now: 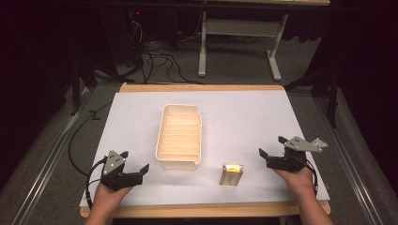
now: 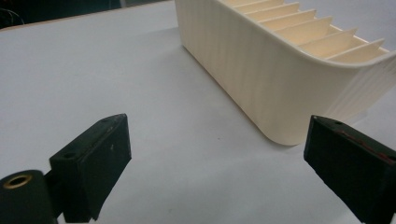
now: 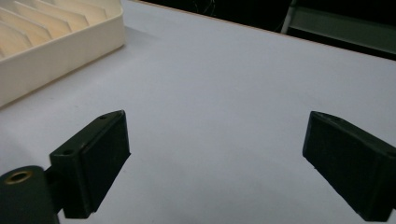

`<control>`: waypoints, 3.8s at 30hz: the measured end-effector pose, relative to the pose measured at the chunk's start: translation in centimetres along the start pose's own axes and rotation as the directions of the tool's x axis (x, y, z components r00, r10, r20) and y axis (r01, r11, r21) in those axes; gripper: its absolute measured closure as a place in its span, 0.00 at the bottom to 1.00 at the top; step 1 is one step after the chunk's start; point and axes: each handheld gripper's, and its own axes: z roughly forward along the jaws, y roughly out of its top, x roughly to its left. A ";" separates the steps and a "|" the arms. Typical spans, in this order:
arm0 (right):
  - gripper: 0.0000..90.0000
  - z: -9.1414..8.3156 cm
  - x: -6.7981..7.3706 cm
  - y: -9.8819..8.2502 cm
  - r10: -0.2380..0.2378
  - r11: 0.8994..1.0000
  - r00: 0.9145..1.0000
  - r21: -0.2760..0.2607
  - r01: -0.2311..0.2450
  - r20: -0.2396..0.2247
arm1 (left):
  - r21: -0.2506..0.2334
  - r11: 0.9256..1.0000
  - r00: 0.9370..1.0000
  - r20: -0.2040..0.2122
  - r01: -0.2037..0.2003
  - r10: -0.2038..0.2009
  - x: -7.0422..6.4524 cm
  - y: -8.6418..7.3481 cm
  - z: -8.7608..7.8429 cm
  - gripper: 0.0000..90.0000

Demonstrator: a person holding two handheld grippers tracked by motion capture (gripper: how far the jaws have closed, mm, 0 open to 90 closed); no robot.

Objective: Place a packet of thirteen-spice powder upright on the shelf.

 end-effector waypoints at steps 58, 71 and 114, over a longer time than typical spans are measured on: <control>0.05 -2.5 1.7 1.7 -0.038 0.993 0.977 -0.116 0.014 -0.208 | 0.016 1.000 1.000 0.003 -0.019 0.019 -0.1 -0.2 0.8 0.00; 0.06 -3.6 3.8 3.2 -0.080 0.985 0.956 -0.172 0.031 -0.281 | 0.015 1.000 1.000 0.006 -0.012 0.012 -0.2 -0.4 0.9 0.00; 0.21 -0.5 9.6 1.3 -0.112 0.994 0.855 -0.068 0.090 -0.506 | 0.007 1.000 1.000 0.013 -0.015 0.015 -0.2 -0.2 0.7 0.00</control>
